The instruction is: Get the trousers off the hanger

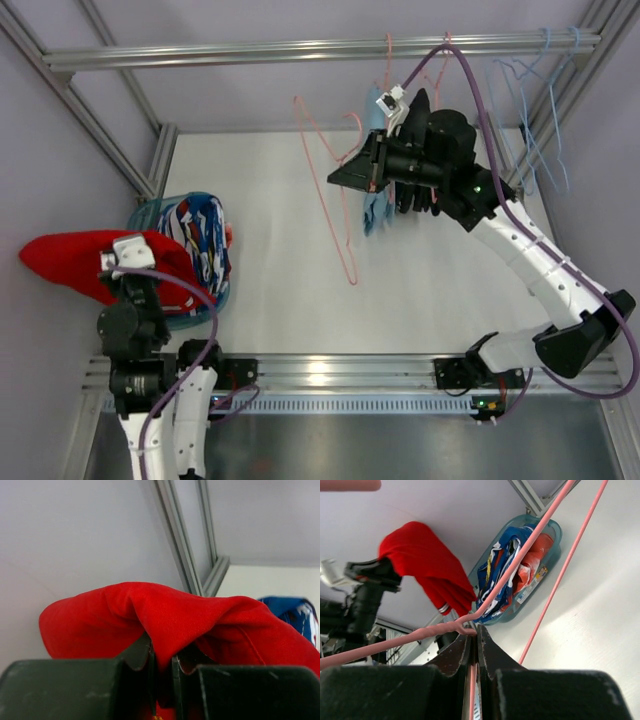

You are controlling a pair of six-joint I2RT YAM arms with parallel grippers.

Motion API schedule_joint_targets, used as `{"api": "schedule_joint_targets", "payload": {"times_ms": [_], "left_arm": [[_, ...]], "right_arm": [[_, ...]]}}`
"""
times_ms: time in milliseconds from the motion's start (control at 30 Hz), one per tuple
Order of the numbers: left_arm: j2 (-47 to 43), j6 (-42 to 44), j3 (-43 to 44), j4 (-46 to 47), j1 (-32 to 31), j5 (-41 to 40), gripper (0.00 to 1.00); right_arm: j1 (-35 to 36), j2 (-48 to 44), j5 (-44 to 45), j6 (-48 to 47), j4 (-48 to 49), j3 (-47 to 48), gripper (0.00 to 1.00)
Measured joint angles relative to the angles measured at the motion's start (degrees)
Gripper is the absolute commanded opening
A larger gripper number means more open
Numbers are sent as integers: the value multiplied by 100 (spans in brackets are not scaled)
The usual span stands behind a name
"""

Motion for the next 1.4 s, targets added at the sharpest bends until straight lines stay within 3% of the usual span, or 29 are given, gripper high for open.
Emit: {"api": "schedule_joint_targets", "payload": {"times_ms": [167,333,500,600,633,767,867,933,1100,1400], "left_arm": [[391,48,-1073,603,0,310,0],[1757,-17,-1753,2006,0,772,0],[3370,-350,-1788,2959,0,1051,25],[3987,-575,-1620,3136,0,1200,51],[4087,-645,-1552,3128,0,1255,66],[3882,-866,-1401,2876,37,1587,78],[3484,-964,-1233,2553,33,1976,80],[3220,-1014,-1034,2293,33,2232,89],[2793,-1250,-509,1921,28,2782,98],[2682,-1733,-42,1655,26,3556,98]], "right_arm": [[4,-197,20,-225,-216,0,0],[4,-330,116,-417,-520,4,0],[2,-404,188,-621,-822,94,0],[4,-433,223,-776,-981,278,0],[2,-455,232,-841,-1038,339,0],[2,-688,251,-1095,-1202,505,0],[-50,-1003,201,-1224,-1296,505,0],[-160,-1263,101,-1281,-1333,501,0],[-802,-1987,-227,-1252,-1349,367,0],[-2490,-3307,-793,-1475,-2015,363,0]]}}
